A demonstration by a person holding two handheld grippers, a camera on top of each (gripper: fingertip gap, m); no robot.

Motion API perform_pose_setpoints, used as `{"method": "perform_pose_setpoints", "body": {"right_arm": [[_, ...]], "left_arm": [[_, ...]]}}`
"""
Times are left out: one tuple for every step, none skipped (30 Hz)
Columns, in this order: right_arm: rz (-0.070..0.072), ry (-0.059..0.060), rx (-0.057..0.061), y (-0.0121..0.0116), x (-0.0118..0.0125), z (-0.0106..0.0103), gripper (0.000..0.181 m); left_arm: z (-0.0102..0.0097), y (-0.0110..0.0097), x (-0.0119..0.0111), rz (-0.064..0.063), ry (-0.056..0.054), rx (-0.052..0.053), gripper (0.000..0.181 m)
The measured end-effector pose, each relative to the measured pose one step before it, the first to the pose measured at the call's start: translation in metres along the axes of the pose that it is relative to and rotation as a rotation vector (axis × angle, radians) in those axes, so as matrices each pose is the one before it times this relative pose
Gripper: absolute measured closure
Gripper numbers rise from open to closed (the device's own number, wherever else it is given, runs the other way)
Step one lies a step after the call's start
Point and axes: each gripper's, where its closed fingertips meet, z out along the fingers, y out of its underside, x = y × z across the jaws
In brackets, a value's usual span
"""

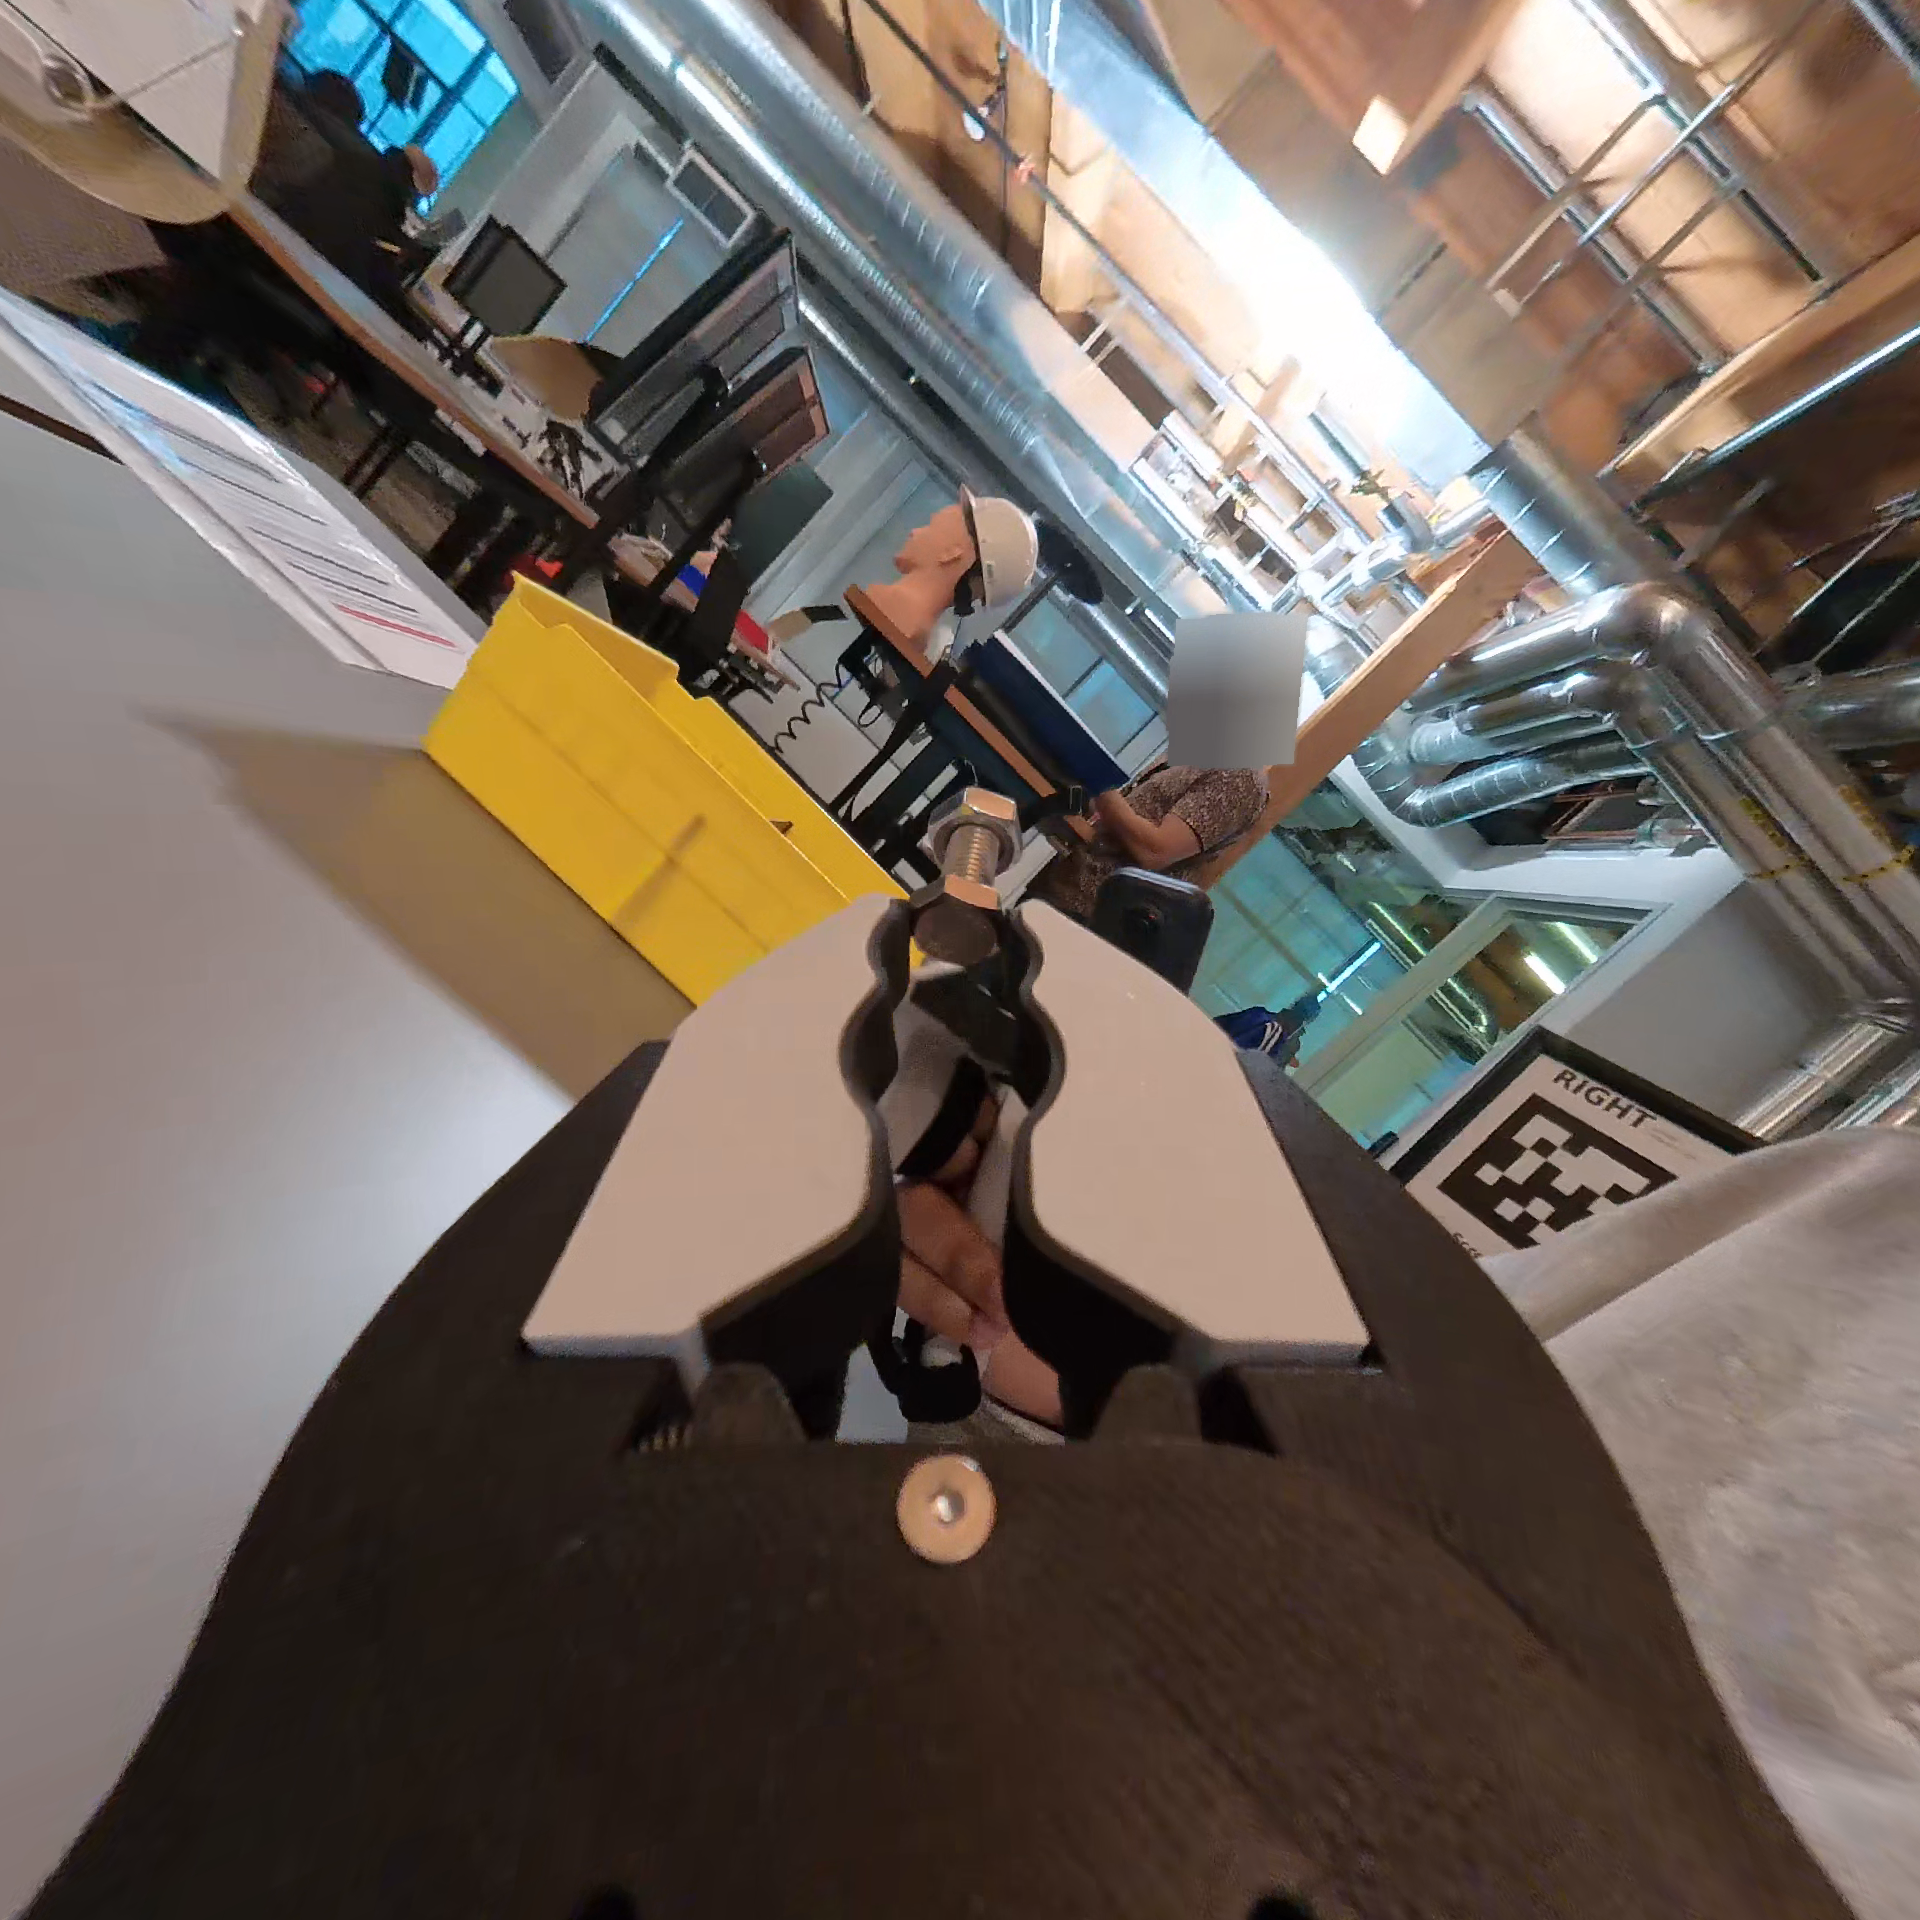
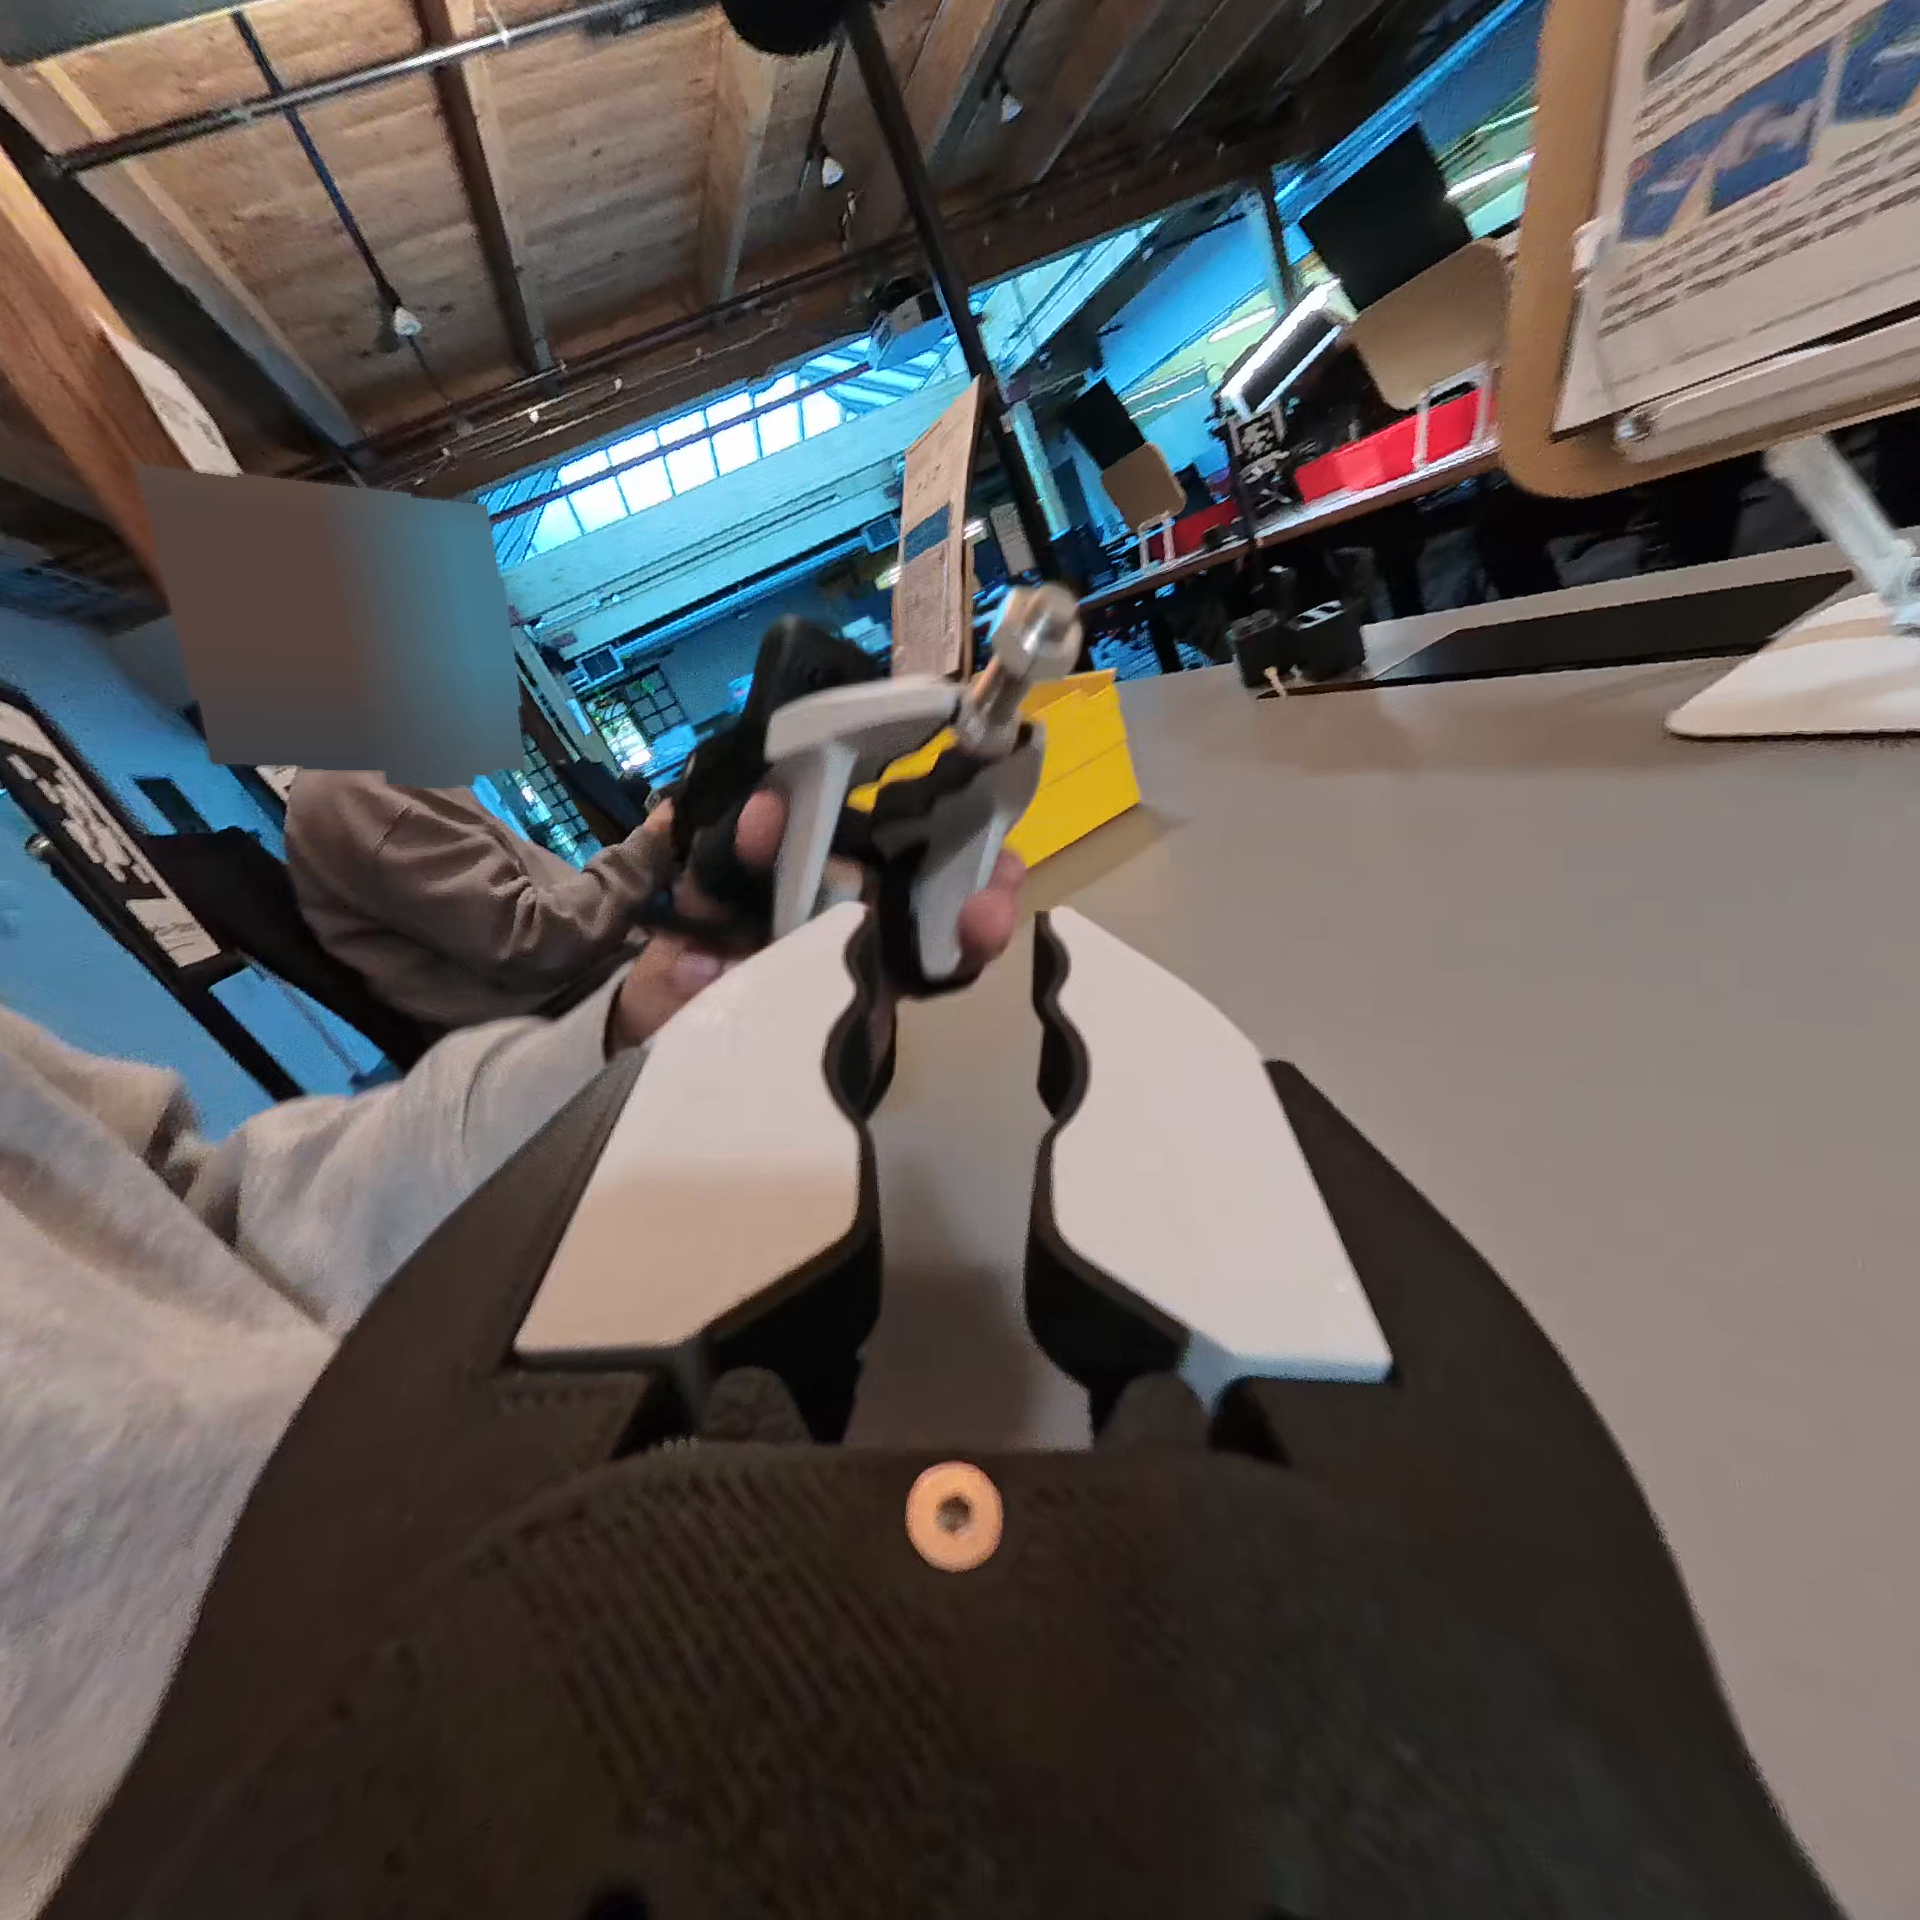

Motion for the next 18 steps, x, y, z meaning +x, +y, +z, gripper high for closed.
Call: {"method": "perform_pose_setpoints", "body": {"right_arm": [[0.0077,0.0128,0.0162,-0.00332,0.00424,-0.00280,0.153],[0.0122,0.0107,0.0167,-0.00267,0.00391,-0.00316,0.153],[0.0171,0.0079,0.0159,-0.00210,0.00355,-0.00292,0.153],[0.0222,-0.0063,0.0176,-0.00240,0.00120,-0.00230,0.152],[0.0228,-0.0158,0.0124,-0.00201,-0.00092,-0.00120,0.153],[0.0165,-0.0189,0.0052,-0.00097,-0.00177,-0.00015,0.153],[0.0096,-0.0218,0.0036,-0.00067,-0.00271,0.00041,0.153],[0.0067,-0.0156,0.0030,-0.00020,-0.00226,0.00054,0.154],[0.0065,-0.0062,0.0013,0.00013,-0.00111,0.00023,0.155],[0.0061,-0.0053,0.0053,-0.00011,-0.00111,-0.00005,0.156],[0.0056,-0.0024,0.0058,-0.00046,-0.00050,-0.00016,0.156],[0.0040,0.0033,-0.0035,0.00067,0.00045,0.00022,0.157],[0.0015,0.0018,-0.0102,0.00158,0.00054,0.00046,0.158],[-0.0006,-0.0015,-0.0090,0.00148,0.00010,0.00045,0.159],[-0.0012,0.0001,-0.0053,0.00105,0.00009,0.00037,0.161],[0.0004,0.0027,-0.0007,0.00031,0.00045,0.00012,0.161],[0.0037,0.0006,0.0058,-0.00091,0.00040,-0.00049,0.161],[0.0077,-0.0013,0.0058,-0.00087,0.00037,-0.00046,0.162]], "left_arm": [[0.00108,0.00646,0.00032,0.0075,0.0003,0.0118,0.165],[0.00061,0.00564,0.00074,-0.0005,0.0006,0.0029,0.164],[0.00049,0.00535,0.00146,-0.0032,0.0061,-0.0090,0.164],[0.00017,0.00467,0.00117,0.0018,0.0035,-0.0088,0.164],[-0.00058,0.00347,-0.00007,0.0084,-0.0046,-0.0007,0.165],[-0.00099,0.00233,-0.00057,0.0080,-0.0060,0.0048,0.165],[-0.00111,0.00167,-0.00024,-0.0014,-0.0004,0.0053,0.165],[-0.00103,0.00079,0.00011,-0.0072,0.0048,0.0063,0.165],[-0.00090,-0.00001,0.00015,-0.0046,0.0051,0.0072,0.165],[-0.00050,-0.00023,-0.00026,-0.0047,0.0036,0.0044,0.165],[-0.00008,0.00041,-0.00010,-0.0065,0.0059,-0.0002,0.165],[0.00033,0.00091,0.00025,-0.0052,0.0066,-0.0007,0.164],[0.00047,0.00136,0.00069,-0.0025,0.0061,0.0017,0.164],[0.00057,0.00201,0.00099,-0.0045,0.0074,-0.0010,0.165],[0.00074,0.00269,0.00100,-0.0073,0.0088,-0.0052,0.164],[0.00099,0.00306,0.00077,-0.0050,0.0065,-0.0087,0.164],[0.00111,0.00317,0.00017,0.0026,0.0008,-0.0073,0.164],[0.00103,0.00259,-0.00052,0.0062,-0.0044,-0.0017,0.164]]}}
